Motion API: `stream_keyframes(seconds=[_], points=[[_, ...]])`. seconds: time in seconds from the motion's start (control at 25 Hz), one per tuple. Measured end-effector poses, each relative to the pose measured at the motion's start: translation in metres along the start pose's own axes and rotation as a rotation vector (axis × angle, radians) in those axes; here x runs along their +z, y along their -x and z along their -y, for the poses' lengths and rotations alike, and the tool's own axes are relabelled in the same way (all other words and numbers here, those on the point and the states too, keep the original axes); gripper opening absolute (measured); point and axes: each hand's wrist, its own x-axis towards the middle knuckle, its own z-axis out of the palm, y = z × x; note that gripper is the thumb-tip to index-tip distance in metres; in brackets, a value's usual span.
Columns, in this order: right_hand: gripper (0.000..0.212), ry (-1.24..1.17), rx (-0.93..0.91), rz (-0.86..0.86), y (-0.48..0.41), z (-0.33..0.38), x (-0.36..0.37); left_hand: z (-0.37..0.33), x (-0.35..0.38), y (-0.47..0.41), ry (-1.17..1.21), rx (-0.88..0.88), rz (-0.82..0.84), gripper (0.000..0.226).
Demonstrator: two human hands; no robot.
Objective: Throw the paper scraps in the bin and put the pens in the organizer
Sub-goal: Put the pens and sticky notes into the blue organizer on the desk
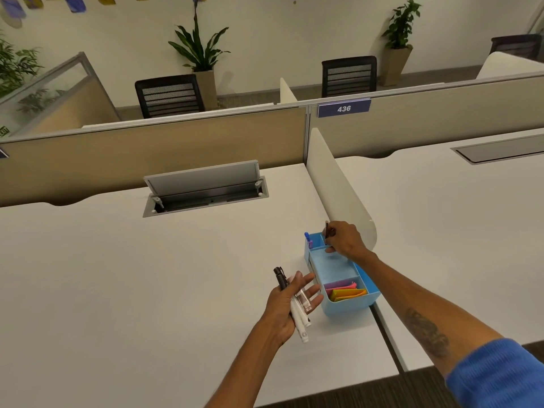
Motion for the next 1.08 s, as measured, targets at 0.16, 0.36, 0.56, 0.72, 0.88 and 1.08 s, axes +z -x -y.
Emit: stream_keyframes(seconds=[0.16, 0.36, 0.56, 0.72, 0.88, 1.08], points=[[0.026, -0.062, -0.011, -0.093, 0.012, 0.004, -0.003, -0.001, 0.0, 0.007, 0.017, 0.0, 0.037, 0.03], [0.056, -0.16, -0.052, -0.136, 0.036, 0.022, -0.015, 0.001, -0.002, 0.019, 0.007, 0.002, 0.067, 0.035], [0.04, -0.166, -0.178, -0.255, 0.086, 0.049, -0.014, 0.002, -0.004, 0.035, -0.015, -0.048, 0.156, 0.034], [0.023, -0.279, -0.202, -0.067, 0.133, 0.064, -0.002, 0.0, -0.006, 0.048, -0.001, -0.072, 0.204, 0.037], [0.021, -0.244, -0.128, -0.052, 0.164, 0.068, 0.002, -0.003, -0.01, 0.058, 0.006, -0.076, 0.216, 0.039], [0.031, -0.169, 0.013, 0.21, 0.185, 0.069, 0.009, -0.003, -0.021, 0.063, -0.003, -0.059, 0.196, 0.035]])
